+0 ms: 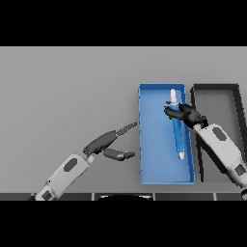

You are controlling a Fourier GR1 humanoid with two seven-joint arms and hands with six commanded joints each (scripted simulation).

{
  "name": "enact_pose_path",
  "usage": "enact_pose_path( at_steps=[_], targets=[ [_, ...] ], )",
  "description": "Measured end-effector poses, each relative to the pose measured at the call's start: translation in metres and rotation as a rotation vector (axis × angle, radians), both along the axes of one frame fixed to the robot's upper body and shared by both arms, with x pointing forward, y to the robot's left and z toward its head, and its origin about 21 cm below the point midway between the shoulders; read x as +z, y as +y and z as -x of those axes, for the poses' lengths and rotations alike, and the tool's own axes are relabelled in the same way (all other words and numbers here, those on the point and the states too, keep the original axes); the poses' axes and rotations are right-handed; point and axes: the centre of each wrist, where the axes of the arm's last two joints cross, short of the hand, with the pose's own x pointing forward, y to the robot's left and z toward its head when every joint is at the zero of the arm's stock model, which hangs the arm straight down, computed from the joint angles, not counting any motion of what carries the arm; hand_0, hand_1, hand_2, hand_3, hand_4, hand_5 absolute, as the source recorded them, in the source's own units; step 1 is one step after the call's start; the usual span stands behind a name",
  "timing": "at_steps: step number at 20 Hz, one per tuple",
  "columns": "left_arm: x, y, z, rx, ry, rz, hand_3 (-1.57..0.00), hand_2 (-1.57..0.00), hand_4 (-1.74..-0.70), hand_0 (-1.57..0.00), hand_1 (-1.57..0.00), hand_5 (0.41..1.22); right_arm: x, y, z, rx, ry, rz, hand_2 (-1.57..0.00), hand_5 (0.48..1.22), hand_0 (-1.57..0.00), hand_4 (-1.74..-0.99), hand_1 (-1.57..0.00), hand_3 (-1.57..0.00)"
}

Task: Pick up the blue pipe and place it into the blue bin.

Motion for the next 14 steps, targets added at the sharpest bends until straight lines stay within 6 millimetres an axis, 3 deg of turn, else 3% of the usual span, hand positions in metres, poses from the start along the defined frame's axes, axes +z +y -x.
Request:
enact_pose_path(
  at_steps=[7, 14],
  targets=[
    [-0.002, 0.003, 0.004, 0.0, 0.007, 0.003, 0.0, 0.0, -0.83, 0.0, 0.0, 0.472, -0.001, 0.003, 0.002, 0.005, -0.007, 0.051, -0.03, 0.795, -0.04, -1.182, -0.03, -0.02],
    [0.01, -0.001, 0.001, 0.0, -0.018, 0.004, 0.0, 0.0, -0.83, 0.0, 0.0, 0.474, -0.002, 0.001, 0.002, 0.019, -0.035, 0.053, -0.01, 0.769, -0.02, -1.186, -0.01, -0.01]
  ],
)
